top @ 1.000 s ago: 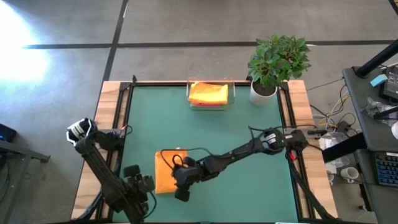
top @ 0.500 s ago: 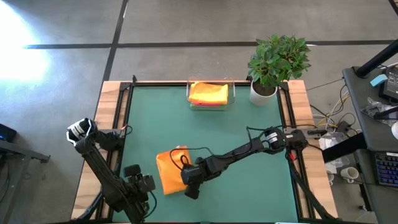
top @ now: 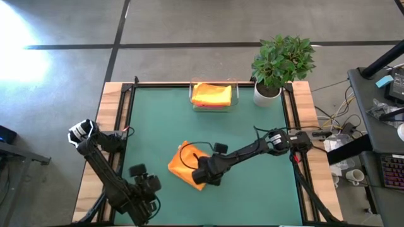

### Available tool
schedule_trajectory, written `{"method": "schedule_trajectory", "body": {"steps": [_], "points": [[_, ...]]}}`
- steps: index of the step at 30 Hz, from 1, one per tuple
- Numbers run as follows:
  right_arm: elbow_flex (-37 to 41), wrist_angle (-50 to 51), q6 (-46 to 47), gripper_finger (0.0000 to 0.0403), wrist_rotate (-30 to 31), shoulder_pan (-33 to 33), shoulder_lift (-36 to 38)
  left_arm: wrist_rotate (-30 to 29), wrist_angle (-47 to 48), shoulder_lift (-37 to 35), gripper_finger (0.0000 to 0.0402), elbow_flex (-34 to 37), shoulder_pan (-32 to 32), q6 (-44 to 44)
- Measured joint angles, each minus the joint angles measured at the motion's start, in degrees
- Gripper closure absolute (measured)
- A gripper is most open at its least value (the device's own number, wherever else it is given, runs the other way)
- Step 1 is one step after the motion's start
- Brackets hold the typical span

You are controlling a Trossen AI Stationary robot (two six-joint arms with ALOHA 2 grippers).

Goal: Fold microfiber towels
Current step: Put the folded orange towel into the transparent bin

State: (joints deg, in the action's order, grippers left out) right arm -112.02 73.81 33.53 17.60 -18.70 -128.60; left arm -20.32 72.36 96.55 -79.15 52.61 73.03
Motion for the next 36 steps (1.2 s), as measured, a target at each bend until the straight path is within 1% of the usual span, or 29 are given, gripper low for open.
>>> {"method": "schedule_trajectory", "body": {"steps": [4, 8, 11, 14, 17, 19, 22, 24, 26, 28, 31, 36], "points": [[0.4, 3.1, -0.1, 0.0304, 0.6, -0.2, 0.9, -4.4, -0.2, 0.0, 0.0223, 0.0, -0.7, -0.4], [1.9, 3.0, -0.2, 0.0304, 0.7, -1.8, 5.0, -8.2, -1.0, 0.0, 0.0223, 0.0, -1.9, -2.0], [4.1, 2.0, -0.2, 0.0304, 1.4, -3.3, 8.6, -10.4, -3.3, 0.0, 0.0223, 0.0, -3.4, -8.7], [7.5, -0.7, -0.6, 0.0304, 2.0, -4.9, 12.8, -10.5, -5.0, 0.0, 0.0223, 0.1, -5.6, -17.5], [12.3, -3.6, 0.7, 0.0304, 2.0, -6.3, 17.6, -10.5, -6.4, 0.0, 0.0224, 0.1, -9.2, -25.4], [16.1, -5.8, 2.9, 0.0304, 2.0, -7.1, 20.5, -10.5, -9.4, 0.0, 0.0224, 0.1, -12.1, -30.6], [21.8, -8.0, 6.4, 0.0303, 2.0, -8.1, 24.3, -9.1, -17.3, 0.0, 0.0224, 0.3, -16.5, -40.2], [25.1, -8.5, 8.4, 0.0303, 2.0, -8.9, 26.6, -7.1, -23.2, 0.2, 0.0224, 1.0, -19.1, -46.0], [27.9, -8.9, 10.6, 0.0304, 2.0, -9.7, 28.6, -4.6, -28.9, 0.5, 0.0224, 2.2, -21.4, -50.0], [30.1, -9.1, 12.3, 0.0305, 2.0, -10.5, 29.9, -1.8, -34.1, 0.7, 0.0224, 4.2, -23.4, -51.9], [32.8, -10.0, 13.0, 0.0305, 2.0, -11.6, 31.6, 1.7, -39.3, 0.8, 0.0224, 7.6, -25.8, -52.4], [36.2, -10.3, 12.9, 0.0305, 2.1, -12.0, 33.2, 4.0, -44.6, 0.8, 0.0224, 11.9, -27.1, -52.4]]}}
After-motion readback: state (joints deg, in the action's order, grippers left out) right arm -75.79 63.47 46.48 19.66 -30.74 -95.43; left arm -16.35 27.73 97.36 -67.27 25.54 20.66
